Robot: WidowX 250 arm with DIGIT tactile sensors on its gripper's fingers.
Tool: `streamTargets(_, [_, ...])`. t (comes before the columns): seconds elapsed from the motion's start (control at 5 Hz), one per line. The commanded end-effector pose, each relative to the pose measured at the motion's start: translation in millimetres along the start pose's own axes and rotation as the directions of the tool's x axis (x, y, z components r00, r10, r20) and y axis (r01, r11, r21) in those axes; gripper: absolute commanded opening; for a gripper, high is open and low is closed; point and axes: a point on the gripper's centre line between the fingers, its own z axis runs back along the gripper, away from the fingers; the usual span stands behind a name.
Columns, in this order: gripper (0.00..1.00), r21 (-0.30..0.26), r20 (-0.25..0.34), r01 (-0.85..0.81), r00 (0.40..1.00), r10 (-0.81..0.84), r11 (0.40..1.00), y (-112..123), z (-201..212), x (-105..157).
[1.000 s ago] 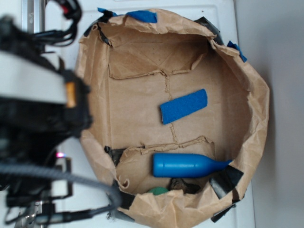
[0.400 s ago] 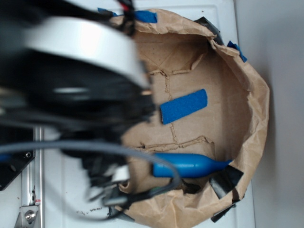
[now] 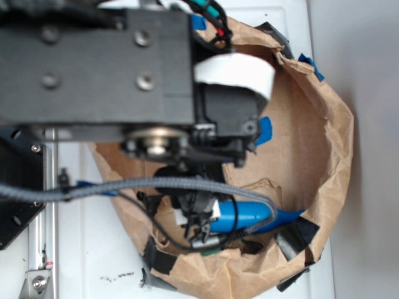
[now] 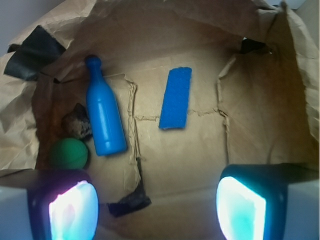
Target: Grab the blue sponge.
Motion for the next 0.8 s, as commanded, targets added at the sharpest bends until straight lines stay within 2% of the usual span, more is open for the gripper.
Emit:
streamTargets(0.0, [1.0, -0.042, 0.059, -0.006, 0.998, 0.008, 0.999, 19, -29, 19])
streamTargets(0.2, [1.0, -0.028, 0.044, -0.021, 0.999, 0.023, 0.999, 23, -46, 37])
streamTargets(0.6, [1.0, -0.022, 0.053, 0.005, 0.999, -0.004, 1.0, 13, -67, 44])
